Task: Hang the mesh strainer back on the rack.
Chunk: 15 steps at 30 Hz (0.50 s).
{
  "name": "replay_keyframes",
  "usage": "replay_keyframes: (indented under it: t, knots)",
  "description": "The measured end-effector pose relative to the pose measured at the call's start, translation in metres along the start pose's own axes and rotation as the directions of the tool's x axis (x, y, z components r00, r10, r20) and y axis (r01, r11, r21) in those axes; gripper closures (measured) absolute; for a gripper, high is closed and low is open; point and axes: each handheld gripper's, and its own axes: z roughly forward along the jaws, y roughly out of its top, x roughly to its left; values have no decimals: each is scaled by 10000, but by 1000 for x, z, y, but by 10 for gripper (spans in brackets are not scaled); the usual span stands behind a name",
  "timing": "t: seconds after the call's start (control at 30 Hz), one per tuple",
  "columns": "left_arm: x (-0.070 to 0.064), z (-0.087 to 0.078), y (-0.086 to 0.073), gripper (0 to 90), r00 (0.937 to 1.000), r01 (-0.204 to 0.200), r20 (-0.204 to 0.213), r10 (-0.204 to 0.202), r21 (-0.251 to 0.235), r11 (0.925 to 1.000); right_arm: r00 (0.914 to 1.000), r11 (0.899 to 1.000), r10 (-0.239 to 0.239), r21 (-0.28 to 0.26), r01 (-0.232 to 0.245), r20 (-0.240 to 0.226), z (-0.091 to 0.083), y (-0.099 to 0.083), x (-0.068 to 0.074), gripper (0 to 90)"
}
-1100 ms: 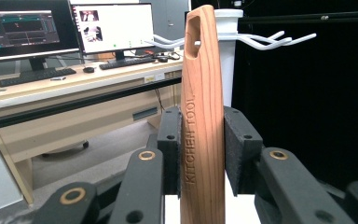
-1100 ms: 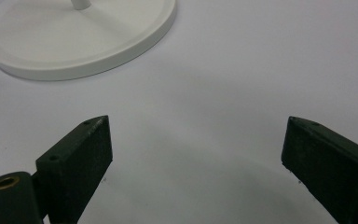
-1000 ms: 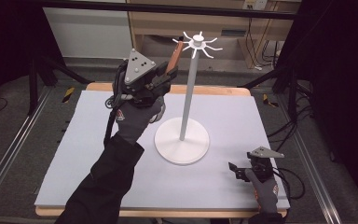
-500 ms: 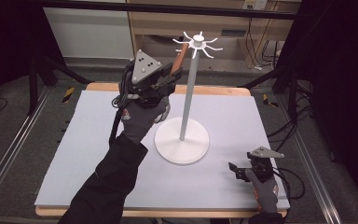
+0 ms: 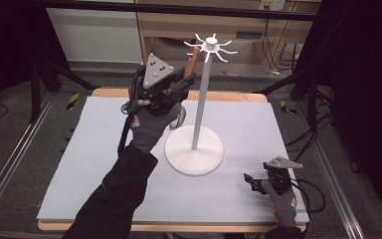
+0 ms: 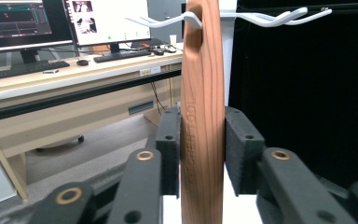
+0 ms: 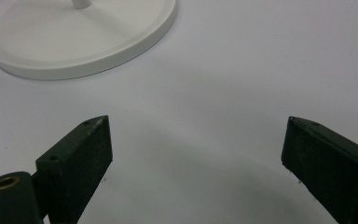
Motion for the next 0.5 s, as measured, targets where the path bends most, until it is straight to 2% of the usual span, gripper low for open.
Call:
replay_keyframes:
  t: [0.07, 0.23, 0.5]
  knots:
    - [1, 0, 0, 615, 10000, 0, 14, 0, -38, 10000, 10000, 10000, 4, -1, -4, -1, 0, 0, 0, 90]
    - [6, -1, -4, 544, 9996, 178, 214, -177, -59, 9998, 10000, 10000, -3, 1, 3, 4, 0, 0, 0, 90]
    - [11, -7, -11, 492, 9992, 181, 351, -180, -9, 9998, 10000, 10000, -7, 11, 6, 11, 0, 0, 0, 90]
